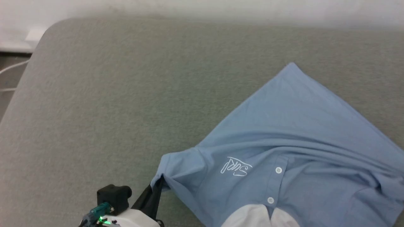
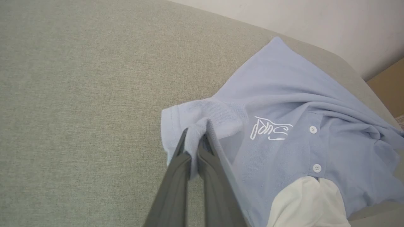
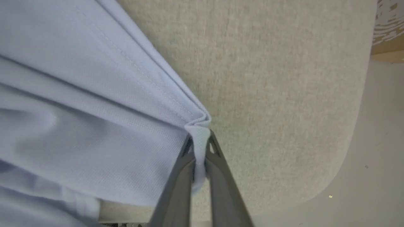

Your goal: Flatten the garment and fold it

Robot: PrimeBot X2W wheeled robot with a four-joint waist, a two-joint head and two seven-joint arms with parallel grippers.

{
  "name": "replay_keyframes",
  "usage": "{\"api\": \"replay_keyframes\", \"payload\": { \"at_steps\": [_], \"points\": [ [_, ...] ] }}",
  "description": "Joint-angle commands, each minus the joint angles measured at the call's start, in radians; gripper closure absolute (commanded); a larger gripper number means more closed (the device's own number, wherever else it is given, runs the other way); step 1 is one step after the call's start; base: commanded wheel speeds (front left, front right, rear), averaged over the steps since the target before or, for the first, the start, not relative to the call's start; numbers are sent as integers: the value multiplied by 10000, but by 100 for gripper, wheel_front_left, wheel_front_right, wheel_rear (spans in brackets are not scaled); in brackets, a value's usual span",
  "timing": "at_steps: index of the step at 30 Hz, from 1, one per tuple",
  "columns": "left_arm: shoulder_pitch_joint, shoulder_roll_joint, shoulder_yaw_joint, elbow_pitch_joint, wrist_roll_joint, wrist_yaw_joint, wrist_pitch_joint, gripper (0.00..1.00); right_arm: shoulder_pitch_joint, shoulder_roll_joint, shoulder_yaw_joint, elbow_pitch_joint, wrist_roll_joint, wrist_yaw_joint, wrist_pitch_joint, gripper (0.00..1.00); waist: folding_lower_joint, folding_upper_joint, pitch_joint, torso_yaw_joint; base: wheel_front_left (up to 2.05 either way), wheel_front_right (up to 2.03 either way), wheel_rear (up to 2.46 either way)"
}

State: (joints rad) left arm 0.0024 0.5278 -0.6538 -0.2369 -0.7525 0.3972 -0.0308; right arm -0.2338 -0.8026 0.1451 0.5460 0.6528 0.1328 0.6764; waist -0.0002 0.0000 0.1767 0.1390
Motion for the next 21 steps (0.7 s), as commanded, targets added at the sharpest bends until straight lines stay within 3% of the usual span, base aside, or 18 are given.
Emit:
{"api": "replay_keyframes", "payload": {
  "at_steps": [1,9,10,11,12,21],
  "points": [
    [101,-4,65,46,-32,61,-93,100,401,62,-195,-146,-1,-21,126,100,2,0,-744,-826,0,0,0],
    [-22,-94,112,168,45,81,-301,100,2385,917,-1786,-1618,-718,-21,1118,100,2,0,-624,-956,0,0,0],
    [-57,-111,96,177,61,73,-306,100,2480,1021,-1953,-1769,-838,-21,1220,93,2,0,-601,-944,0,0,0],
    [-95,-129,77,182,76,60,-307,100,2534,1095,-2094,-1952,-974,-21,1279,12,2,0,-575,-922,0,0,0],
    [-140,-143,60,178,94,45,-308,100,2560,1149,-2248,-2122,-1107,-21,1342,0,2,0,-529,-889,0,0,0],
    [-587,-280,-91,-45,343,-28,-347,100,1361,1097,-2511,-4372,-1566,-21,1789,0,2,0,40,-249,0,0,0]
  ]
}}
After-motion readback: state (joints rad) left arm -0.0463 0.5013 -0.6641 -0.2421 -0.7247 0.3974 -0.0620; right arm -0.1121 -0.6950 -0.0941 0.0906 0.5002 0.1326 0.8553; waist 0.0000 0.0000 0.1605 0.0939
